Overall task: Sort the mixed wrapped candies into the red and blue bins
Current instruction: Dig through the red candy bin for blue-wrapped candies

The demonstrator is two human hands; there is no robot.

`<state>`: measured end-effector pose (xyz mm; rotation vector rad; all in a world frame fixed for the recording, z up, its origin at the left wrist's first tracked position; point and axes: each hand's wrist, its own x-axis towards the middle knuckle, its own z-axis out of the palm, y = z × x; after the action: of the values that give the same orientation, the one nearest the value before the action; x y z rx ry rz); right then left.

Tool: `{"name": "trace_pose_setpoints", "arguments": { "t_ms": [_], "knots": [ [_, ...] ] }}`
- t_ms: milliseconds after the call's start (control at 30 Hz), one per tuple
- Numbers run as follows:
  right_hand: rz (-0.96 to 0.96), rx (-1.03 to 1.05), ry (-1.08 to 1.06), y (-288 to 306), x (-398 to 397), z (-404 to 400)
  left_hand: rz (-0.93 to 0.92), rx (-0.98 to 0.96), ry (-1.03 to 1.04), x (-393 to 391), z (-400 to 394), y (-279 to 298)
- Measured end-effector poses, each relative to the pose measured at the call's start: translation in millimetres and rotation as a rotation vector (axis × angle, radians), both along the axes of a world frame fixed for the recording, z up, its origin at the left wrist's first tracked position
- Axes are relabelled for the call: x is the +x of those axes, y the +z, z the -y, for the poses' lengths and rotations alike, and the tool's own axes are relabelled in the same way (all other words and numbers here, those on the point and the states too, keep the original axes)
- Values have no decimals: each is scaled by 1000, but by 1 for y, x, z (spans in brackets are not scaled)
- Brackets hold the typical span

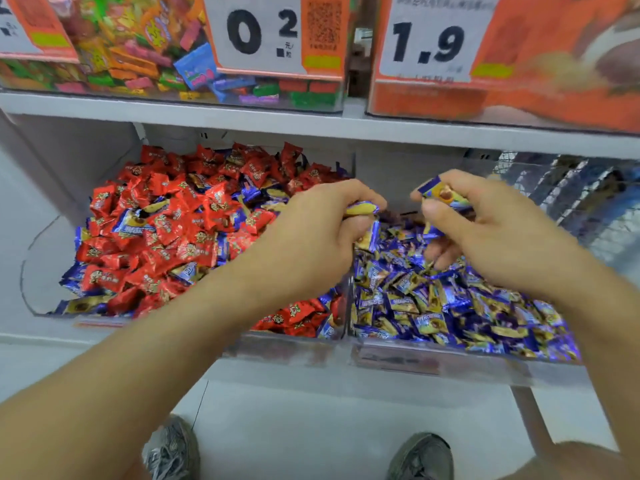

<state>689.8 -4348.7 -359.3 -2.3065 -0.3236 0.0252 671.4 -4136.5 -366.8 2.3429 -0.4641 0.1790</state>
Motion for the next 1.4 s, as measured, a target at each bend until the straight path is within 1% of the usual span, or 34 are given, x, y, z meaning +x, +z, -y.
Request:
{"name": "trace_pose_setpoints", "arguments": {
  "t_ms": [67, 133, 200, 267, 367, 467, 533, 600, 667, 733, 767, 833, 900, 967, 1033, 1200, 1300, 1333, 1400],
  "knots": [
    [-68, -164, -6, -5, -2, 20, -42, 51, -56, 10, 32, 1],
    [-80, -323, -42, -9, -4, 36, -119, 97, -154, 18, 58, -1],
    [-76, -386, -75, -9, -3, 48, -130, 215, -229, 22, 71, -4],
    [-69, -405, -83, -6, -4, 56, -47, 288, -222, 22, 67, -3],
    [5, -495, -101, 4, -6, 61, 122, 283, -163, 11, 36, 2],
    [63, -524, -107, 11, -8, 51, 199, 301, -82, 0, -13, -2],
    [128, -522, -75, 12, -10, 31, 119, 332, -35, -3, -46, -11],
    [210, -425, 21, 11, -14, 4, -14, 438, -88, -2, -71, -26],
    [176, -241, 184, 13, -20, -27, -94, 512, -193, -1, -85, -42],
    [112, -112, 353, 13, -25, -53, -104, 481, -263, 1, -93, -51],
    [120, -113, 407, 12, -24, -63, -99, 464, -278, 2, -95, -52],
    [196, -232, 475, 5, -17, -82, -89, 457, -280, 5, -99, -52],
    [238, -430, 502, -5, -8, -98, -63, 456, -250, 8, -102, -53],
    [226, -604, 500, -14, 0, -109, -29, 453, -221, 9, -104, -54],
    [213, -684, 502, -17, 2, -118, -16, 433, -196, 10, -110, -52],
    [179, -693, 497, -21, 6, -129, 22, 370, -71, 11, -133, -45],
    [162, -707, 489, -19, 13, -126, 16, 358, -42, 9, -139, -44],
    [175, -672, 476, -15, 16, -123, 12, 342, -48, 8, -139, -45],
    [198, -503, 433, -5, 22, -115, 12, 324, -60, 6, -134, -47]
  ]
}}
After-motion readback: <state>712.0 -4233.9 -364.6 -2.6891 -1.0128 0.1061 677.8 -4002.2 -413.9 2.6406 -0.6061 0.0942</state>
